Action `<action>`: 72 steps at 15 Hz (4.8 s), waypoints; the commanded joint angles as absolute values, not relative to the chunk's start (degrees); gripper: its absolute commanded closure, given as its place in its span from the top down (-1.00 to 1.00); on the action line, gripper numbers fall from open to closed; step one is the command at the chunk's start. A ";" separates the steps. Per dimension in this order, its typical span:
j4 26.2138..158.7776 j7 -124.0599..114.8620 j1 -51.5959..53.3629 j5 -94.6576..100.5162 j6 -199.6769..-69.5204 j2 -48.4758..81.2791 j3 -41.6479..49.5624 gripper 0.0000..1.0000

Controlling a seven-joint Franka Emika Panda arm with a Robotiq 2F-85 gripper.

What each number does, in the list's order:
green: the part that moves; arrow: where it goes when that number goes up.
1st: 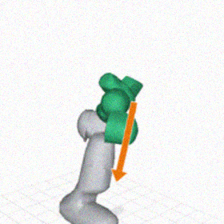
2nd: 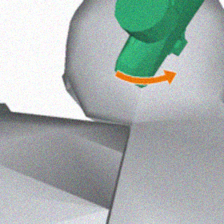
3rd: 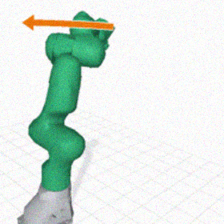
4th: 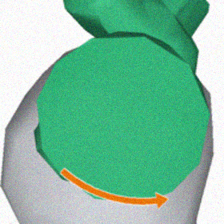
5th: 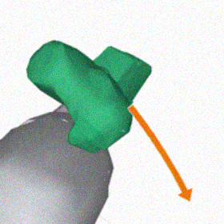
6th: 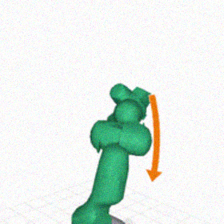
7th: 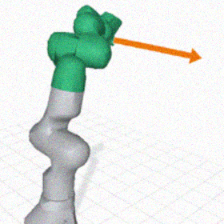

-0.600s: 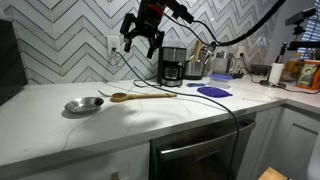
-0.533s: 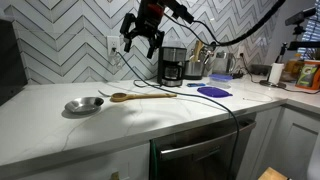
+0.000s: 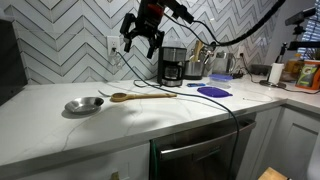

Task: Move the wooden spoon to the right side of the black cable

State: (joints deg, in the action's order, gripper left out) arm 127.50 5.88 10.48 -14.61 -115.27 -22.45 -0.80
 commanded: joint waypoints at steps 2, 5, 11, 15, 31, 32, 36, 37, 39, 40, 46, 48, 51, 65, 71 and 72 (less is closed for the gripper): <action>127.37 6.17 9.42 -15.00 -115.07 -22.42 -1.71 1.00; 127.37 6.17 9.42 -15.00 -115.07 -22.42 -1.71 1.00; 122.19 20.05 10.61 -13.16 -110.77 -15.64 -0.46 1.00; 116.22 31.21 10.09 -11.12 -110.09 -8.39 -0.76 1.00; 108.32 57.05 3.98 2.91 -107.24 4.99 -2.00 1.00; 108.30 58.14 3.76 2.32 -107.22 5.56 -2.01 1.00; 108.08 58.99 3.57 1.69 -107.17 6.17 -2.11 1.00; 108.02 59.00 3.57 1.66 -107.13 6.17 -2.13 1.00; 108.09 60.53 3.59 1.94 -107.62 6.88 -2.29 1.00; 108.45 61.08 3.60 2.34 -108.69 7.09 -2.39 1.00; 109.23 66.86 2.91 2.16 -113.50 9.43 -2.77 1.00; 109.11 69.02 2.41 1.52 -115.16 10.28 -2.79 1.00; 109.43 72.48 1.68 0.96 -117.64 11.26 -2.95 1.00; 112.18 73.52 0.83 -0.22 -129.13 15.25 -4.58 0.61; 112.89 73.93 0.33 -0.47 -132.28 15.58 -4.93 0.09; 112.93 74.02 0.25 -0.47 -132.48 15.54 -4.99 0.01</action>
